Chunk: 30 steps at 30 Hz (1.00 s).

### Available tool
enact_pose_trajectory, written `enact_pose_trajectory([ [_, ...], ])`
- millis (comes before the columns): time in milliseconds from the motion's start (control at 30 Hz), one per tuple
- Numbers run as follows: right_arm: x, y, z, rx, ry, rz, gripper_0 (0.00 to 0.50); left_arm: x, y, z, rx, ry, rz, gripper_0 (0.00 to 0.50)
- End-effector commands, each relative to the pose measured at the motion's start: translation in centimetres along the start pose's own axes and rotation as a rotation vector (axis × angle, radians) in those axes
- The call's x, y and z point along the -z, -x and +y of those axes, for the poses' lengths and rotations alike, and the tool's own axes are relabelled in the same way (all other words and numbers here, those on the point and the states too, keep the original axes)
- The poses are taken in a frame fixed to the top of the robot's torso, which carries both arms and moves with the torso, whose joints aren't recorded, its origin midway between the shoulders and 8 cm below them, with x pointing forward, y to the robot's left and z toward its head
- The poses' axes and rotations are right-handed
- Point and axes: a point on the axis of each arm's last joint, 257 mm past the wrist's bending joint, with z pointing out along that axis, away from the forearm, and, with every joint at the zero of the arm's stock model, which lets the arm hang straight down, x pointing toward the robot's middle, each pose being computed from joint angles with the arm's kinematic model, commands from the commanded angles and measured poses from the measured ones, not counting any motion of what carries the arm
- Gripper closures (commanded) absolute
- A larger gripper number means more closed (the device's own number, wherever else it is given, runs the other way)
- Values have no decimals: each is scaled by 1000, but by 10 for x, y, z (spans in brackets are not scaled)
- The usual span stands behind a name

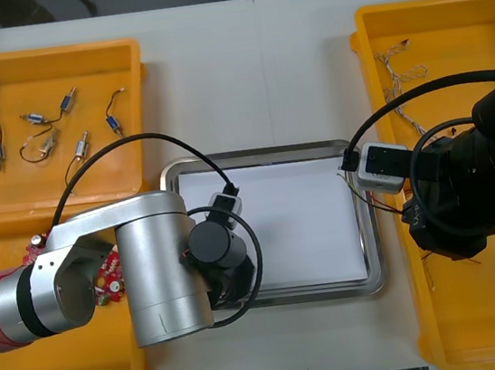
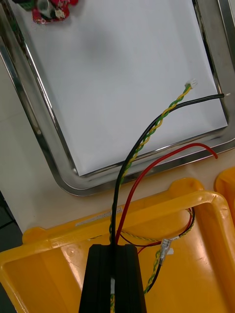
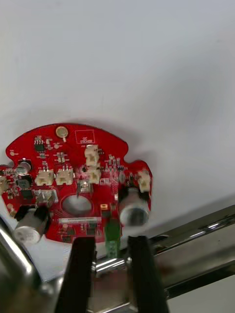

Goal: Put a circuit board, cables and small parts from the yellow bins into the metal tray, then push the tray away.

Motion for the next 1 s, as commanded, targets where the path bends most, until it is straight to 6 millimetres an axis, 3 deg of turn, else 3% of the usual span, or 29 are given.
enact_pose_trajectory([
  [33,6,10,-1,-20,-13,-23,500,7,14,-18,60,-29,-41,0],
  [400,8,12,3,4,-16,-30,500,9,18,-16,75,-26,-57,0],
  [533,8,16,8,20,-5,-42,500,19,27,-13,86,-32,-80,0],
  [867,1,32,25,121,25,-42,500,63,48,24,167,2,-75,0],
  [1000,-6,35,32,172,36,-23,500,85,57,48,213,21,-70,0],
])
